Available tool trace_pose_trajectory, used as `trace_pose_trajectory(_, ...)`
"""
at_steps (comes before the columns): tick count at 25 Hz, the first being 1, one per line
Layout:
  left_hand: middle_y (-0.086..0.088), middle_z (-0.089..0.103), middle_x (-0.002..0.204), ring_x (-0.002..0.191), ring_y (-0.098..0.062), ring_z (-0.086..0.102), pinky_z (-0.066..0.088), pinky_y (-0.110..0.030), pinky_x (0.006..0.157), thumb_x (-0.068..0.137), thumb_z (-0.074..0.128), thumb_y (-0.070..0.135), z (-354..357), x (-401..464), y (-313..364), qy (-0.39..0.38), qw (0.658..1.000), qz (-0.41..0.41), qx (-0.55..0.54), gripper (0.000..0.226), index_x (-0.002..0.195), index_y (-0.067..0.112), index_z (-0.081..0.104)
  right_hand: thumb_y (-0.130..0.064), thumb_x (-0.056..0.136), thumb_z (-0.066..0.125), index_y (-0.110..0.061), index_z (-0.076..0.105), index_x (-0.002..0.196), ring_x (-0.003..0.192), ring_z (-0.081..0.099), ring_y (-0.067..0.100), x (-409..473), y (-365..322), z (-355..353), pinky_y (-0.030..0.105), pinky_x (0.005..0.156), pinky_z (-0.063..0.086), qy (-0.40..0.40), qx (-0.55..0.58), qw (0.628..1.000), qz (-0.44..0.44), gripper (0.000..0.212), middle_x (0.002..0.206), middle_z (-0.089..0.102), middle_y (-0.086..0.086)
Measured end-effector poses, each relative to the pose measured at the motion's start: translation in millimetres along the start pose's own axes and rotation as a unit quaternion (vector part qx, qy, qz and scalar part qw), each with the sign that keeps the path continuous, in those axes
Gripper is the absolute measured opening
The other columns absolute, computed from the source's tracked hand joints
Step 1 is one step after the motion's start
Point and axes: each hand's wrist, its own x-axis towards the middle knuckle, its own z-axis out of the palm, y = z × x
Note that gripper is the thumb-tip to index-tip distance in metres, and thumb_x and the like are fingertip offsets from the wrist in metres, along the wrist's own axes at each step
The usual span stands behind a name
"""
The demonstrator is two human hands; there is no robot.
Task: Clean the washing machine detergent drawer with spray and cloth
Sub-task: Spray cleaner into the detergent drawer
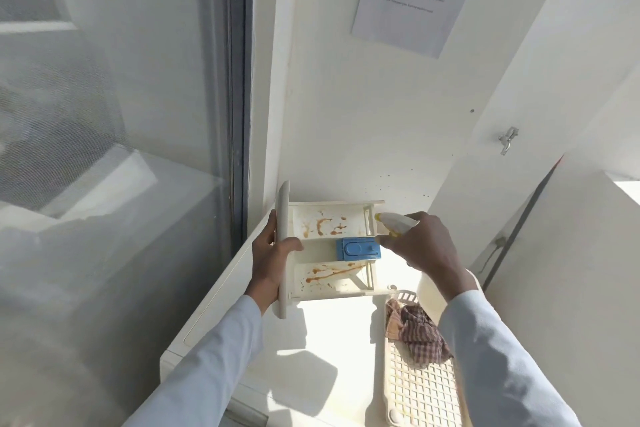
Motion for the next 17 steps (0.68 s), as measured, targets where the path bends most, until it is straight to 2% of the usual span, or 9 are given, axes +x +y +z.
trace_pose_trajectory(2, -0.011, 0.076, 0.108, 0.094, -0.034, 0.069, 0.058, -0.042, 0.072, 0.063, 0.068, 0.010, -0.7, 1.4, -2.2, 0.000, 1.000, -0.003, -0.003, 0.067, 0.128, 0.027, 0.069, -0.034, 0.080, 0.082, -0.006, 0.067, 0.116, 0.065, 0.070, 0.025, -1.5, 2.3, -8.2, 0.037, 0.064, 0.059, 0.011, -0.018, 1.000, 0.006, 0.049, 0.077, 0.067, 0.000)
trace_pose_trajectory(5, -0.011, 0.075, 0.114, 0.103, -0.040, 0.070, 0.062, -0.053, 0.084, 0.062, 0.069, 0.012, -0.2, 3.2, -5.9, -0.001, 1.000, -0.010, -0.003, 0.076, 0.136, 0.029, 0.065, -0.032, 0.077, 0.084, -0.004, 0.067, 0.111, 0.067, 0.071, 0.031, -2.1, 6.7, -19.7, 0.045, 0.069, 0.061, 0.020, -0.035, 0.999, 0.010, 0.047, 0.076, 0.069, 0.006)
trace_pose_trajectory(10, -0.011, 0.074, 0.118, 0.107, -0.041, 0.069, 0.063, -0.050, 0.082, 0.063, 0.070, 0.013, 1.2, 5.8, -10.8, -0.003, 1.000, -0.007, -0.002, 0.080, 0.140, 0.029, 0.063, -0.030, 0.076, 0.085, -0.002, 0.066, 0.117, 0.067, 0.072, 0.030, -8.3, 3.2, -26.5, 0.043, 0.068, 0.061, 0.012, -0.059, 0.998, -0.005, 0.052, 0.085, 0.073, 0.012)
trace_pose_trajectory(14, -0.006, 0.074, 0.123, 0.110, -0.036, 0.069, 0.060, -0.048, 0.091, 0.060, 0.072, 0.013, 5.5, 6.1, -10.4, 0.000, 1.000, -0.006, 0.007, 0.082, 0.138, 0.037, 0.064, -0.032, 0.076, 0.085, -0.005, 0.067, 0.117, 0.063, 0.071, 0.028, -13.8, -8.9, -22.4, 0.042, 0.066, 0.061, -0.002, -0.043, 0.999, -0.030, 0.052, 0.085, 0.072, 0.007)
trace_pose_trajectory(17, -0.007, 0.074, 0.123, 0.109, -0.037, 0.069, 0.059, -0.054, 0.094, 0.060, 0.072, 0.012, 8.6, 4.1, -10.6, -0.001, 1.000, -0.010, -0.002, 0.078, 0.131, 0.043, 0.065, -0.036, 0.076, 0.085, -0.006, 0.068, 0.117, 0.062, 0.069, 0.025, -14.5, -17.9, -19.7, 0.040, 0.064, 0.061, -0.004, -0.042, 0.998, -0.040, 0.053, 0.081, 0.068, 0.000)
